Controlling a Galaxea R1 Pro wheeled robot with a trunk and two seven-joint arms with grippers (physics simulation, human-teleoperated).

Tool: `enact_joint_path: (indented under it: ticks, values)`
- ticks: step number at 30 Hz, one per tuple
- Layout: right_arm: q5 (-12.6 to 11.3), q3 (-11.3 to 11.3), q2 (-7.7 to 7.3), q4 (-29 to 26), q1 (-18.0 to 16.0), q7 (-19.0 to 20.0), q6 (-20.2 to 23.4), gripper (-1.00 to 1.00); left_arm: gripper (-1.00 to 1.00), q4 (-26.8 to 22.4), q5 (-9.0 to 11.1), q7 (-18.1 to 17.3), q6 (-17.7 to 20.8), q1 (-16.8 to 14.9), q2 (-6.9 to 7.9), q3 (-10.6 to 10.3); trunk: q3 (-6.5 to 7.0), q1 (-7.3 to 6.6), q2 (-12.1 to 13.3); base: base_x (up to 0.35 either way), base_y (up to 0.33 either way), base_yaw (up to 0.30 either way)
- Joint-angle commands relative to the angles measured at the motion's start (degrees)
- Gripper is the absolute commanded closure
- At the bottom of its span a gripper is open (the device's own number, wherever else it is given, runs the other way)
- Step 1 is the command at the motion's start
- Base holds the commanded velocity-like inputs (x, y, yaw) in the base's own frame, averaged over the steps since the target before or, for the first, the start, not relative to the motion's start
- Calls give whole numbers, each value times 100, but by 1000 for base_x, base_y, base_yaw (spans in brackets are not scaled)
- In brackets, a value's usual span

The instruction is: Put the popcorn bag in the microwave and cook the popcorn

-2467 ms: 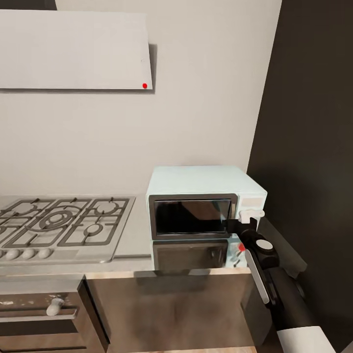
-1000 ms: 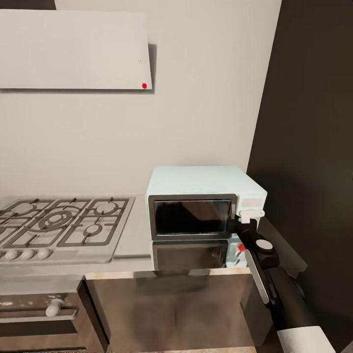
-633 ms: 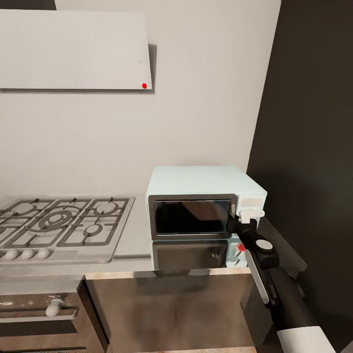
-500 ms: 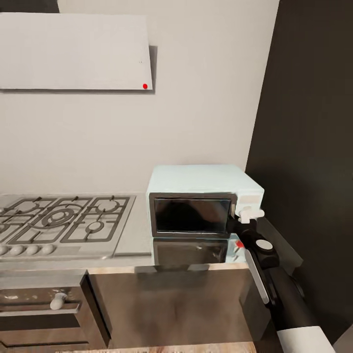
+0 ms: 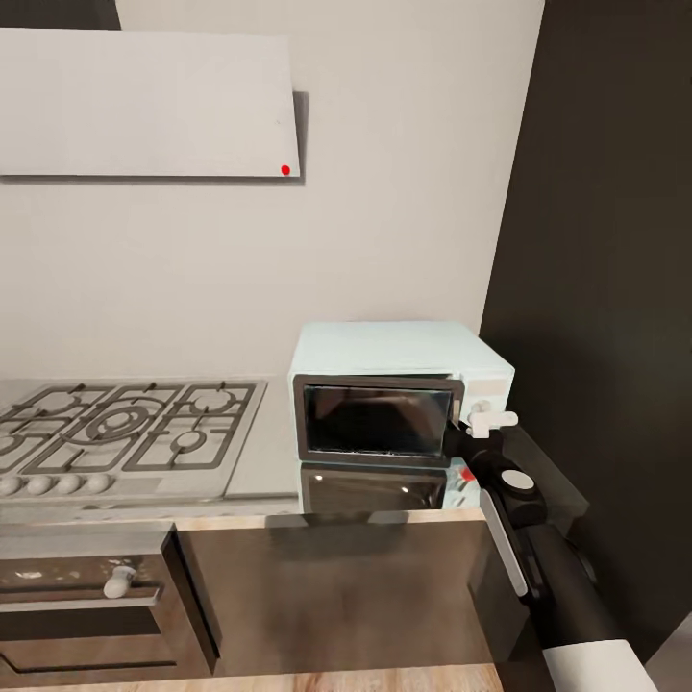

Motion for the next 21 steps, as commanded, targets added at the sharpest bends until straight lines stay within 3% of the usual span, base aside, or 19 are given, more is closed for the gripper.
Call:
enact_joint_path:
  ticks: [1,8,17,21]
  values:
    - [-15,19,-7,-2,-3,-44,32,100,-100,4,2,5,-18,-4,-2,31,-7,0,-4,0,0,0]
    - [-11,31,-7,-2,-3,-37,38,100,-100,4,2,5,-17,-4,-3,31,-7,0,-4,-135,101,0]
    - [-11,40,-7,-2,-3,-28,40,100,-100,4,2,5,-19,-4,-3,31,-7,0,-4,-21,16,0]
    - [-11,41,-7,-2,-3,-26,40,100,-100,4,2,5,-18,-4,-3,31,-7,0,-4,-220,130,0]
